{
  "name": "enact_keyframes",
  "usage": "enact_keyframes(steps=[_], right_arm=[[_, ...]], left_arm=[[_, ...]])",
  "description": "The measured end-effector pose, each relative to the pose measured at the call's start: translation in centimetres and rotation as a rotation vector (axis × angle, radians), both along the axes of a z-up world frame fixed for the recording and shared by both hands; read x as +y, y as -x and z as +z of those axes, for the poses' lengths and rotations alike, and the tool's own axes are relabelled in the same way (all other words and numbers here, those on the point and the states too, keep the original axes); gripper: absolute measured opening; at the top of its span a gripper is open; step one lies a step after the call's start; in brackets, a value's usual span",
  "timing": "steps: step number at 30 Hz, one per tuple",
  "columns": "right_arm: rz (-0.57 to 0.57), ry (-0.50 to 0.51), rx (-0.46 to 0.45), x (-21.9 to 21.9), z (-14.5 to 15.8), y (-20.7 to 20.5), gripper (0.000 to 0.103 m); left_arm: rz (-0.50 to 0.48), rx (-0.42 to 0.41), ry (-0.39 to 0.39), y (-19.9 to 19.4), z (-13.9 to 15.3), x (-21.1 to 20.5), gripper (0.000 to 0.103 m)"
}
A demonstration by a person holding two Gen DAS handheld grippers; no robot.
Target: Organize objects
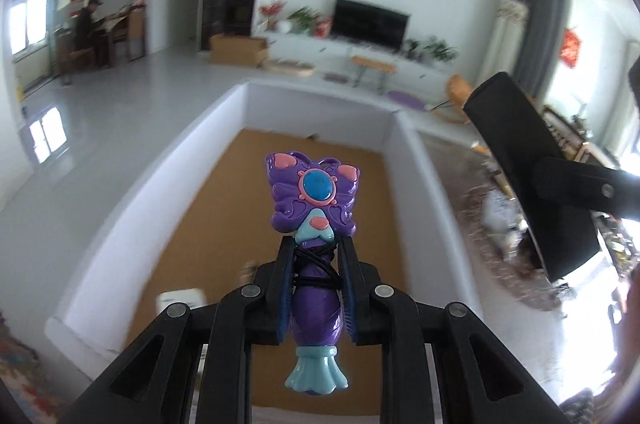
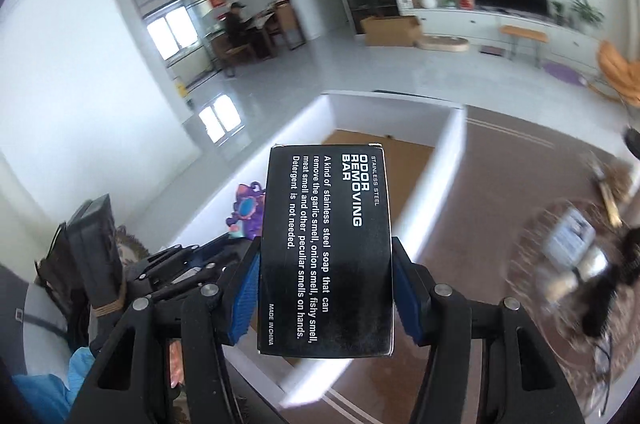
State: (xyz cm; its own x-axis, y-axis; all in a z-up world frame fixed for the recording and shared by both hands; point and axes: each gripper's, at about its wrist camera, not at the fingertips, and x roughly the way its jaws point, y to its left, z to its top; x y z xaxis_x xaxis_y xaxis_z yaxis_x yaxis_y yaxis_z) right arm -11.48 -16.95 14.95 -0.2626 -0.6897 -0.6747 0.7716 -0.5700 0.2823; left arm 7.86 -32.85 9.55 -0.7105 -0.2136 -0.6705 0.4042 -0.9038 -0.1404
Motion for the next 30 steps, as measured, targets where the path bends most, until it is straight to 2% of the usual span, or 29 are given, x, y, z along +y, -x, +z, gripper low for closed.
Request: enact_keyframes(steps=[3,5,6,7,8,9,10,12,14,17,19,20,22,24,27,30], right_arm=[[0.066,-0.078,-0.105,-3.9,-3.3,0.6,0.063],[0.055,-0.139,-0.127,-4.6,-5.1,1.0,0.066],[0.044,-0.138,-0.118,-4.0,-5.4,1.1,0.067],[0.031,-0.129,-0.107,-3.0,-5.4,1.3,0.069],[0.003,-0.115,-0.082,-1.4,-5.2,1.5,0.076],[-0.019,-0.105,-0.060,-0.2,-5.0,1.6,0.084],[-0.051,-0.094,-0.025,1.4,-4.8,1.8,0.088],[-0.140,-0.089,0.047,5.6,-4.9,2.1,0.096],[-0.210,-0.105,0.083,9.6,-5.9,2.0,0.098],[-0.345,-0.204,0.135,16.2,-10.2,1.6,0.098],[-0.424,-0.308,0.131,20.1,-13.6,1.3,0.098],[-0.455,-0.355,0.110,22.1,-15.3,1.2,0.098],[-0.504,-0.402,0.096,24.8,-17.3,1.0,0.098],[-0.547,-0.418,0.089,27.4,-18.3,0.8,0.098],[-0.585,-0.408,0.074,29.4,-19.2,1.0,0.098],[-0.601,-0.362,0.065,29.7,-19.1,0.7,0.100]], left_arm=[[0.068,-0.132,0.010,0.9,-2.3,-2.1,0.022],[0.100,-0.147,0.008,0.8,-3.1,-2.4,0.022],[0.102,-0.132,-0.004,0.7,-3.2,-2.2,0.025],[0.096,-0.108,-0.016,0.5,-3.2,-1.7,0.037],[0.088,-0.085,-0.023,0.5,-3.0,-0.9,0.045],[0.077,-0.061,-0.020,0.6,-2.6,0.2,0.060],[0.061,-0.035,-0.013,0.7,-2.1,1.3,0.065],[-0.009,0.021,-0.005,1.2,-0.8,4.3,0.066],[-0.107,0.063,-0.017,1.8,0.4,7.9,0.067],[-0.285,0.102,-0.052,3.1,1.4,14.5,0.072],[-0.407,0.083,-0.075,4.3,0.5,19.5,0.095],[-0.456,0.063,-0.091,4.8,-0.5,21.7,0.097],[-0.503,0.009,-0.109,6.5,-2.7,24.8,0.097],[-0.516,-0.067,-0.106,8.8,-6.1,27.2,0.097],[-0.506,-0.150,-0.074,11.9,-10.3,29.1,0.097],[-0.500,-0.180,-0.018,13.3,-12.2,30.0,0.097]])
